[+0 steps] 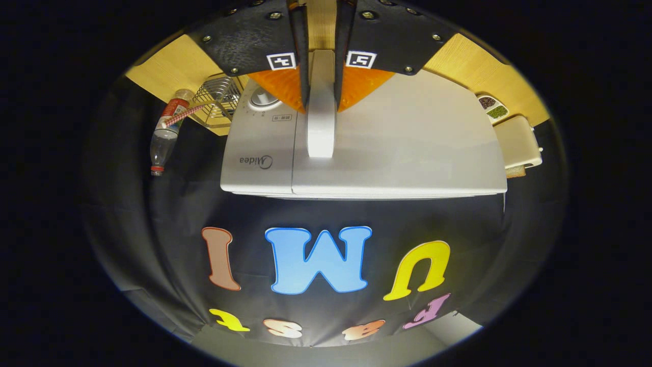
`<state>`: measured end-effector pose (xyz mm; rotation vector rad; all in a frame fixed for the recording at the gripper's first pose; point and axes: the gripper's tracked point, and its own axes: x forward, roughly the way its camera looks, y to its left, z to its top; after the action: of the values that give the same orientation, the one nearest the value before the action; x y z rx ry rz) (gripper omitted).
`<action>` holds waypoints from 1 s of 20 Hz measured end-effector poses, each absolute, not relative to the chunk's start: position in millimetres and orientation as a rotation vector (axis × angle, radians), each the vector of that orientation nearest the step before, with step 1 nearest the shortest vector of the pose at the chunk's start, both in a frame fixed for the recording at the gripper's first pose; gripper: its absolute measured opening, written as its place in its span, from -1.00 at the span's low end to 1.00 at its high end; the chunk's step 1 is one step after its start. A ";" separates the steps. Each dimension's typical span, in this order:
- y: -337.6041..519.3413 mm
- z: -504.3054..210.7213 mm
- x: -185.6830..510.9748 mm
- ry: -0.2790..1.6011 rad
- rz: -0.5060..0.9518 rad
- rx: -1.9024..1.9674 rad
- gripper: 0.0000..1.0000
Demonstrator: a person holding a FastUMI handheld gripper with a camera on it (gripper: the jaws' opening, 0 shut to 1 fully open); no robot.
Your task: Open the microwave, put the food inside, and close the microwave door.
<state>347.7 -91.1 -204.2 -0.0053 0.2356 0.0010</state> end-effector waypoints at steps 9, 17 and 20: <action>-91.8 -202.3 343.6 0.303 0.023 -0.056 -0.82; -88.1 -202.1 328.2 0.309 0.023 -0.064 -0.99; -80.2 -199.0 295.3 0.288 0.007 -0.025 -0.98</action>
<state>295.3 -80.2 -199.0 -0.0251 0.2882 0.0073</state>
